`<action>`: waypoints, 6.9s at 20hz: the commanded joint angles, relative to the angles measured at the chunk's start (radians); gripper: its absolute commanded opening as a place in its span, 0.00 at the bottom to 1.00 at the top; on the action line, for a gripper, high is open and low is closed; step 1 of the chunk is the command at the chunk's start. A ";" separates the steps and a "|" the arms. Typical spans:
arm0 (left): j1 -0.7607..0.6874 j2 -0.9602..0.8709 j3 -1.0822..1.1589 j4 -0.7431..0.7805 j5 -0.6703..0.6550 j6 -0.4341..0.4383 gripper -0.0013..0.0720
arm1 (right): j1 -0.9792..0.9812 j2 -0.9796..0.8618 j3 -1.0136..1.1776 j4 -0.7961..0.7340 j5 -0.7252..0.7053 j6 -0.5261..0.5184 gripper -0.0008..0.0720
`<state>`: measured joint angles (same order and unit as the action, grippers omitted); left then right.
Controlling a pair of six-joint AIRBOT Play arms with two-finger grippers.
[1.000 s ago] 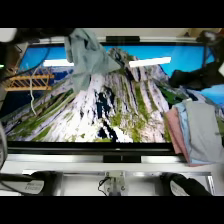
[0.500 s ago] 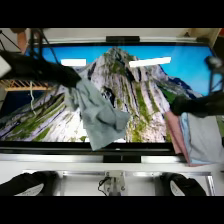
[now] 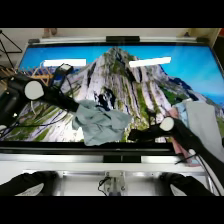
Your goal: Fold the shirts.
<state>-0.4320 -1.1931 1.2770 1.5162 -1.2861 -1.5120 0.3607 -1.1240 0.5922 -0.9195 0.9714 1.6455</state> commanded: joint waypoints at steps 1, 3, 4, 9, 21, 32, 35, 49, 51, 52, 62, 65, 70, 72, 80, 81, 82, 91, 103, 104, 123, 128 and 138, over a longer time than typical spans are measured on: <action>0.021 0.001 -0.017 0.025 -0.001 -0.001 0.07 | 0.121 -0.145 -0.032 0.280 -0.246 -0.078 0.88; 0.022 0.001 -0.017 0.026 0.000 -0.001 0.07 | 0.122 -0.186 -0.032 0.380 -0.307 -0.121 0.88; 0.022 0.001 -0.017 0.026 0.002 -0.002 0.07 | 0.122 -0.196 -0.031 0.405 -0.330 -0.131 0.88; 0.023 -0.001 -0.017 0.026 0.062 -0.001 0.07 | 0.123 -0.245 0.017 0.455 -0.316 -0.132 0.36; 0.055 0.288 0.748 0.183 -0.132 -0.005 0.07 | -0.285 0.508 0.747 -0.145 0.180 -0.178 0.11; 0.033 0.243 0.465 0.158 -0.155 -0.002 0.07 | -0.318 0.442 0.722 -0.395 0.613 0.162 0.11; 0.035 0.097 0.223 0.159 -0.129 0.000 0.07 | -0.317 0.265 0.611 -0.387 0.518 0.101 0.11; 0.130 -0.541 0.473 0.230 -0.064 0.033 0.77 | -0.320 -0.304 0.492 -0.111 0.053 -0.069 0.11; 0.228 -0.539 0.504 0.219 -0.171 0.037 0.77 | -0.320 -0.304 0.491 -0.116 0.095 -0.088 0.11; 0.291 -0.541 0.491 0.171 -0.236 0.027 0.77 | -0.320 -0.304 0.491 -0.122 0.115 -0.088 0.11; 0.457 -0.510 0.024 -0.580 0.066 0.091 1.00 | -0.317 -0.304 0.491 -0.163 0.154 -0.091 0.11; 0.399 -0.512 0.017 -0.594 0.182 0.087 0.97 | -0.317 -0.304 0.491 -0.163 0.154 -0.090 0.11; 0.340 -0.504 0.034 -0.600 0.249 0.086 0.07 | -0.317 -0.303 0.491 -0.163 0.175 -0.091 0.11; 0.349 -0.455 0.069 -0.581 0.222 0.132 0.07 | -0.319 -0.280 0.501 -0.163 0.209 -0.105 0.11; 0.393 0.142 0.296 -0.180 0.050 0.088 0.07 | -0.318 0.204 0.779 -0.344 0.367 -0.129 0.11; 0.393 0.233 0.273 -0.130 0.017 0.042 0.07 | -0.318 0.277 0.779 -0.362 0.393 -0.101 0.11; 0.393 0.315 0.231 -0.104 -0.006 0.009 0.07 | -0.318 0.336 0.779 -0.377 0.436 -0.076 0.11; 0.387 0.719 -0.390 -0.102 0.152 -0.109 0.07 | -0.318 0.285 0.697 -0.554 0.396 0.008 0.11; 0.388 -0.204 -0.147 -0.274 0.708 -0.109 0.07 | -0.305 -0.507 0.679 -0.084 -0.206 0.158 0.11; 0.388 -0.277 -0.106 -0.324 0.663 -0.109 0.08 | -0.294 -0.537 0.679 -0.032 -0.216 0.138 0.11; 0.654 -0.202 -0.460 -0.511 0.196 0.062 0.93 | -0.513 -0.625 0.891 -0.240 0.314 -0.166 0.86; 0.610 -0.226 -0.467 -0.535 0.293 0.056 0.83 | -0.474 -0.680 0.891 -0.225 0.236 -0.188 0.93; 0.608 -0.207 -0.425 -0.534 0.288 0.134 0.07 | -0.412 -0.764 0.891 -0.119 0.107 -0.206 0.34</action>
<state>0.1753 -1.4158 0.8322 0.9962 -0.9901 -1.4082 -0.0685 -1.8668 1.4845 -1.0935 1.0824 1.4597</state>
